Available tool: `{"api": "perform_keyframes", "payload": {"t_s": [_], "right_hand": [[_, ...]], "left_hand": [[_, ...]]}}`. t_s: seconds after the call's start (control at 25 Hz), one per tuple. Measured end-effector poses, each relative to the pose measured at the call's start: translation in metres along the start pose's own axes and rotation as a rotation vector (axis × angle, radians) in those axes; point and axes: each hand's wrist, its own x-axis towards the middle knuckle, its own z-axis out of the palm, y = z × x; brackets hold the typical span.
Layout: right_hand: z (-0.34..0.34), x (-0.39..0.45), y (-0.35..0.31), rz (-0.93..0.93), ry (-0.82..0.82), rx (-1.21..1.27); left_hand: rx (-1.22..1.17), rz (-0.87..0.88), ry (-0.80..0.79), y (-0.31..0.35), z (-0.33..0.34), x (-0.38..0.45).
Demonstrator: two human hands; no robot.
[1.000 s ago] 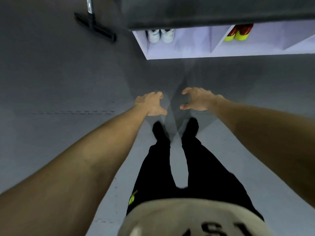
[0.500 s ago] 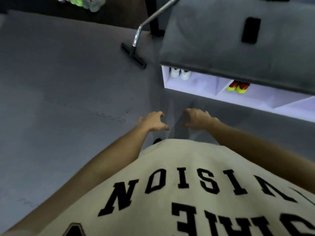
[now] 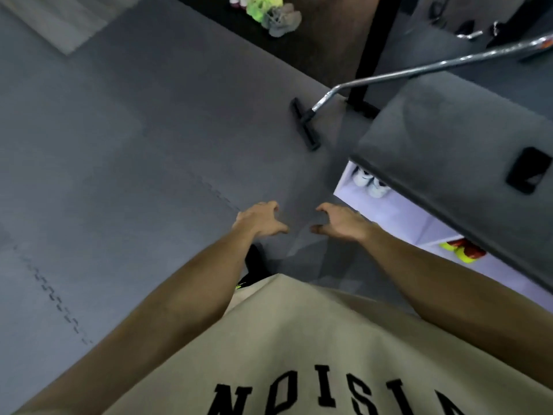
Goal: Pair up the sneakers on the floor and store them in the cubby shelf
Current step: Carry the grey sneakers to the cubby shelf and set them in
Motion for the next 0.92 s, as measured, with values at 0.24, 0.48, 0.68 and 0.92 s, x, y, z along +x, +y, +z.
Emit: {"api": "perform_keyframes", "payload": {"t_s": [0.24, 0.48, 0.68, 0.92], "right_hand": [[-0.027, 0.098, -0.111, -0.013, -0.041, 0.007], [-0.062, 0.181, -0.218, -0.024, -0.045, 0.039], [-0.106, 0.268, -0.269, 0.005, -0.06, 0.058], [-0.176, 0.393, -0.32, -0.039, -0.066, 0.081]], "left_hand": [[-0.018, -0.064, 0.032, -0.101, -0.083, 0.045], [0.002, -0.062, 0.011, -0.183, -0.175, 0.102], [-0.019, -0.071, 0.024, -0.218, -0.25, 0.163], [0.005, -0.091, 0.025, -0.247, -0.354, 0.264]]}}
